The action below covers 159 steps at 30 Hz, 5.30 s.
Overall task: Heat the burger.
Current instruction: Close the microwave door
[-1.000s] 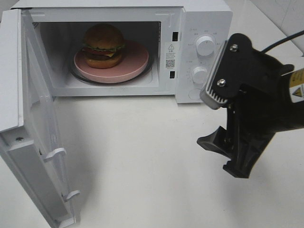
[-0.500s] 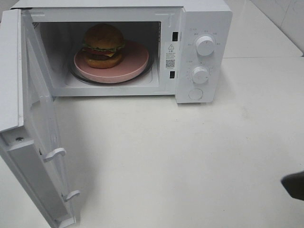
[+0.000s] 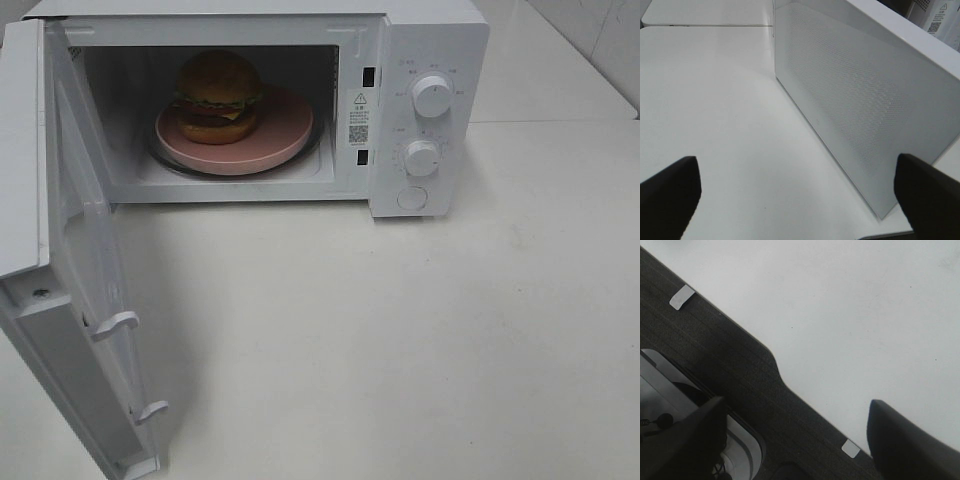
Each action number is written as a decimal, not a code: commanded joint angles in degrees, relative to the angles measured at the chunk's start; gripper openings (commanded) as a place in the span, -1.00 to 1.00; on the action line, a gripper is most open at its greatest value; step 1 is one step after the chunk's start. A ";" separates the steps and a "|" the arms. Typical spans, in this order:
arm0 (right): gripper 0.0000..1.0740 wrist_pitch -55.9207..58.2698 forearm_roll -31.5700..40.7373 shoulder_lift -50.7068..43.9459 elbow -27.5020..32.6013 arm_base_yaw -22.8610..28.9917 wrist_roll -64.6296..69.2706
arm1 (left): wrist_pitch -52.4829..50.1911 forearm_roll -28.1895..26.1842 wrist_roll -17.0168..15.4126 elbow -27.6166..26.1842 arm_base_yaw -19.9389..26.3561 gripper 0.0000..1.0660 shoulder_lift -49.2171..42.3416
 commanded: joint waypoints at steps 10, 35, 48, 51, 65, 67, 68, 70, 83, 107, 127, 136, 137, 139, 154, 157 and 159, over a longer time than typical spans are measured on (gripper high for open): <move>0.41 -4.01 -0.57 -13.35 3.15 -13.98 0.11 | 0.06 -0.29 -0.34 -0.06 0.29 0.83 -1.03; 0.40 -10.08 0.00 -25.04 5.56 -30.65 -1.60 | 0.06 -0.29 -0.34 -0.06 0.29 0.83 -0.97; 0.39 -10.08 0.06 -25.04 5.56 -30.65 -1.60 | 0.06 -0.29 -0.34 -0.06 0.29 0.83 -0.97; 0.39 -10.08 0.06 -25.04 5.56 -30.65 -1.60 | 0.06 -0.29 -0.34 -0.06 0.29 0.83 -0.97; 0.38 -10.08 0.06 -25.04 5.56 -30.65 -1.60 | 0.06 -0.29 -0.34 -0.06 0.29 0.83 -0.97; 0.38 -10.08 0.06 -25.04 5.56 -30.65 -1.60 | 0.06 -0.29 -0.34 -0.06 0.29 0.83 -0.97; 0.38 -10.08 0.06 -25.04 5.56 -30.65 -1.60 | 0.06 -0.29 -0.34 -0.06 0.29 0.83 -0.97; 0.38 -10.08 0.06 -25.04 5.56 -30.65 -1.60 | 0.06 -0.29 -0.34 -0.06 0.29 0.83 -0.97; 0.38 -10.08 0.06 -25.04 5.56 -30.65 -1.60 | -4.30 0.57 -1.95 -1.66 0.29 0.76 2.52; 0.38 -10.08 0.06 -25.04 5.56 -30.65 -1.60 | -35.58 4.53 -1.78 7.85 0.23 -1.00 26.30; 0.38 -10.08 0.06 -25.04 5.56 -30.65 -1.60 | -71.45 4.18 -1.89 16.04 0.23 -1.00 42.91; 0.38 -10.08 0.06 -25.04 5.56 -30.65 -1.60 | -77.46 4.47 -4.18 16.04 0.17 -1.00 51.39; 0.38 -10.08 0.06 -25.04 5.56 -30.65 -1.60 | -79.53 5.67 -5.56 16.04 0.17 -1.00 52.94; 0.38 -10.08 0.06 -25.04 5.56 -30.65 -1.60 | -81.65 8.14 -6.88 16.04 0.17 -1.00 54.43; 0.38 -10.08 0.06 -25.04 5.56 -30.65 -1.60 | -104.56 42.51 -29.56 16.04 0.17 -1.00 68.47; 0.38 -10.08 0.06 -25.04 5.56 -30.65 -1.60 | -109.89 42.80 -29.97 16.04 0.17 -1.00 71.73; 0.38 -10.08 0.06 -25.04 5.56 -30.65 -1.60 | -113.45 42.80 -29.97 16.04 0.17 -1.00 73.80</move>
